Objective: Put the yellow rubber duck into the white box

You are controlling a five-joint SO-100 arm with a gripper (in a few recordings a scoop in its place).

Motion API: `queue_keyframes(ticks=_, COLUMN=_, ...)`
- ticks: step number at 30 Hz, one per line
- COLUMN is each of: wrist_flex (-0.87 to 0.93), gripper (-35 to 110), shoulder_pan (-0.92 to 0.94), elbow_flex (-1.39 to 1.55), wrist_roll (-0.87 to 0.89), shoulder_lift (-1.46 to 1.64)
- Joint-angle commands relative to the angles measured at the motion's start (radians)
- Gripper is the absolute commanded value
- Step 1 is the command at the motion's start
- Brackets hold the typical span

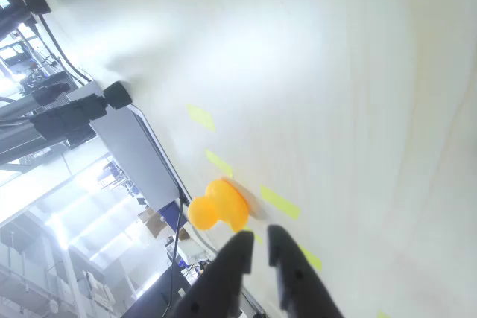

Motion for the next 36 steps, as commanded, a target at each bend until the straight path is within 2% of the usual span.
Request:
queue_keyframes(ticks=1, wrist_flex=0.006, gripper=0, shoulder_pan=0.000, elbow_flex=0.018, wrist_roll=0.011, shoulder_lift=0.051)
queue_keyframes(ticks=21, wrist_flex=0.005, gripper=0, shoulder_pan=-0.018, elbow_flex=0.018, wrist_roll=-0.012, shoulder_lift=0.051)
queue_keyframes(ticks=24, wrist_flex=-0.048, gripper=0, shoulder_pan=0.012, elbow_flex=-0.032, wrist_roll=-0.074, shoulder_lift=0.000)
queue_keyframes(ticks=26, wrist_flex=-0.058, gripper=0, shoulder_pan=0.035, elbow_flex=-0.158, wrist_roll=-0.156, shoulder_lift=-0.114)
queue_keyframes(ticks=28, wrist_flex=0.006, gripper=0, shoulder_pan=0.052, elbow_flex=-0.353, wrist_roll=-0.210, shoulder_lift=-0.272)
queue_keyframes(ticks=33, wrist_flex=0.308, gripper=0, shoulder_pan=0.066, elbow_flex=-0.986, wrist_roll=-0.402, shoulder_lift=-0.723)
queue_keyframes(ticks=36, wrist_flex=0.485, gripper=2, shoulder_pan=0.031, elbow_flex=-1.278, wrist_roll=-0.597, shoulder_lift=-0.930)
